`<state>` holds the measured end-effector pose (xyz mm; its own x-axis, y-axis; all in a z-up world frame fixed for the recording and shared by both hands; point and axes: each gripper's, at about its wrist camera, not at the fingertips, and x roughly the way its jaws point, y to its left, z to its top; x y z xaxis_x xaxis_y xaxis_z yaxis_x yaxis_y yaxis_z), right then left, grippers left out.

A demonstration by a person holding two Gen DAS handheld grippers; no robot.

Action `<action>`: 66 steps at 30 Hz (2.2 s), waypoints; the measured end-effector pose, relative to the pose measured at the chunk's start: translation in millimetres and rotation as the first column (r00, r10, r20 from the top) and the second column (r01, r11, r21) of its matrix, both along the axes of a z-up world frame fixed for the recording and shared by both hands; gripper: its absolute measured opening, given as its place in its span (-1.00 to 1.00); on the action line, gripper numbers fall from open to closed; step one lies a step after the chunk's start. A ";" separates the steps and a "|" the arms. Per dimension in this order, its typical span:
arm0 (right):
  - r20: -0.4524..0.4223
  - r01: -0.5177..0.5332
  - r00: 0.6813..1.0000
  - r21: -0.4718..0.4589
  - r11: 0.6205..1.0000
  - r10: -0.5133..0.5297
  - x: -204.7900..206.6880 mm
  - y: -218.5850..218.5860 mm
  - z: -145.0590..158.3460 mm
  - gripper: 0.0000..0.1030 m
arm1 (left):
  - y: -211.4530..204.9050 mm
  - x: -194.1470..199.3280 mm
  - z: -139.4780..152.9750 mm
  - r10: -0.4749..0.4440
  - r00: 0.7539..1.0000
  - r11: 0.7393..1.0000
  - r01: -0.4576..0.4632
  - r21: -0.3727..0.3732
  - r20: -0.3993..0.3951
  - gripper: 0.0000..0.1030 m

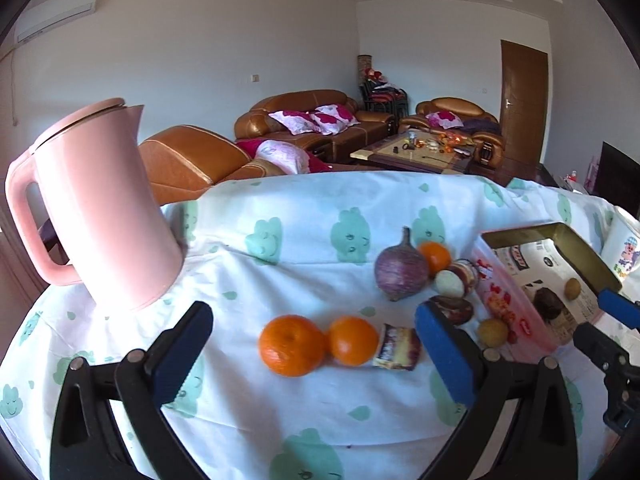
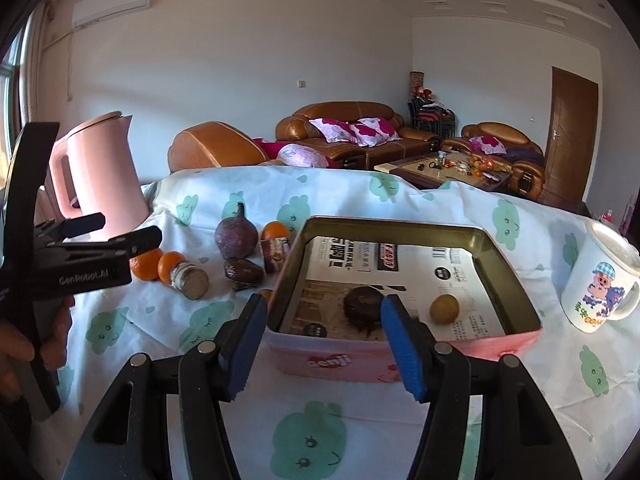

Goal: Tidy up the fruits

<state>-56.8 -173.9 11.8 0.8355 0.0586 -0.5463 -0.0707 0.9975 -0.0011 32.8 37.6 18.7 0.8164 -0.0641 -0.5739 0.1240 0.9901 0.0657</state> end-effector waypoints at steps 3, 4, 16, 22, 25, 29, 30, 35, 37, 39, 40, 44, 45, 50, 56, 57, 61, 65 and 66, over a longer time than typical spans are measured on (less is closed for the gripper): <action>-0.015 -0.076 0.997 -0.060 0.995 0.075 8.0 22.9 3.6 0.18 | 17.0 7.2 0.2 0.054 0.999 0.998 -0.054 0.016 0.000 1.00; -0.030 -0.103 0.994 -0.090 0.991 0.101 12.5 31.3 3.6 0.18 | 21.6 8.7 0.0 0.067 0.998 0.998 -0.067 0.023 0.000 1.00; -0.325 -0.390 0.906 -0.387 0.836 0.272 66.1 87.8 -19.6 -0.37 | 57.7 21.1 -2.6 0.136 0.989 0.990 -0.134 0.030 -0.061 1.00; -0.446 -0.488 0.853 -0.506 0.711 0.269 77.9 101.2 -37.9 -0.54 | 73.4 24.3 -2.9 0.156 0.984 0.987 -0.159 -0.020 -0.091 1.00; -0.477 -0.496 0.848 -0.558 0.665 0.232 85.8 101.7 -40.6 -0.54 | 74.8 24.4 -4.0 0.149 0.984 0.988 -0.152 -0.026 -0.097 1.00; -0.505 -0.518 0.830 -0.539 0.664 0.237 89.2 98.0 -36.1 -0.54 | 71.7 25.2 -5.9 0.140 0.985 0.990 -0.142 -0.011 -0.096 1.00; -0.508 -0.518 0.829 -0.539 0.664 0.235 88.9 97.5 -35.4 -0.54 | 71.7 25.7 -6.6 0.139 0.986 0.990 -0.141 -0.007 -0.096 1.00; -0.488 -0.481 0.844 -0.503 0.718 0.223 92.4 92.8 -27.6 -0.56 | 73.5 31.7 -13.4 0.122 0.983 0.991 -0.128 -0.033 -0.135 1.00; -0.428 -0.438 0.868 -0.419 0.796 0.253 90.5 86.1 -14.7 -0.56 | 70.7 32.7 -15.6 0.089 0.985 0.994 -0.098 -0.052 -0.148 0.99; -0.350 -0.399 0.888 -0.270 0.876 0.296 80.8 73.3 2.0 -0.56 | 64.3 32.9 -18.7 0.051 0.986 0.997 -0.060 -0.055 -0.159 0.94; -0.311 -0.382 0.897 -0.185 0.905 0.315 74.5 66.3 9.0 -0.56 | 59.6 33.2 -21.0 0.032 0.985 0.998 -0.041 -0.049 -0.167 0.88; -0.192 -0.342 0.922 0.002 0.940 0.336 47.3 55.8 18.6 -0.56 | 45.1 35.6 -32.0 -0.016 0.978 1.000 0.016 -0.003 -0.210 0.73; -0.174 -0.340 0.925 0.025 0.940 0.339 42.4 57.5 18.1 -0.56 | 43.3 35.7 -33.7 -0.020 0.978 1.000 0.020 0.000 -0.209 0.74; -0.103 -0.315 0.940 0.116 0.942 0.326 33.4 62.6 8.4 -0.56 | 37.4 42.2 -36.5 -0.050 0.975 0.998 0.041 -0.049 -0.215 0.76; -0.092 -0.280 0.950 0.170 0.945 0.298 39.9 48.4 0.0 -0.56 | 34.6 62.3 -46.0 -0.087 0.959 0.983 0.038 -0.180 -0.271 0.66; -0.089 -0.273 0.953 0.161 0.948 0.290 39.9 47.5 -0.3 -0.56 | 36.8 62.7 -47.0 -0.103 0.954 0.976 0.042 -0.213 -0.282 0.52; -0.083 -0.272 0.954 0.172 0.947 0.289 40.0 42.9 0.0 -0.56 | 47.5 54.0 -51.3 -0.132 0.930 0.966 0.043 -0.257 -0.343 0.31; -0.071 -0.269 0.956 0.170 0.948 0.284 34.6 36.2 0.7 -0.56 | 49.0 38.5 -44.0 -0.120 0.947 0.979 0.063 -0.192 -0.300 0.42; -0.067 -0.269 0.956 0.173 0.947 0.284 34.3 35.6 1.7 -0.56 | 45.5 38.2 -43.6 -0.101 0.954 0.987 0.060 -0.150 -0.282 0.55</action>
<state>-22.5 -138.2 13.5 0.7219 0.3733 -0.5827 -0.3363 0.9251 0.1760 71.0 83.1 -24.9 0.6070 -0.2183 -0.7641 0.1969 0.9729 -0.1215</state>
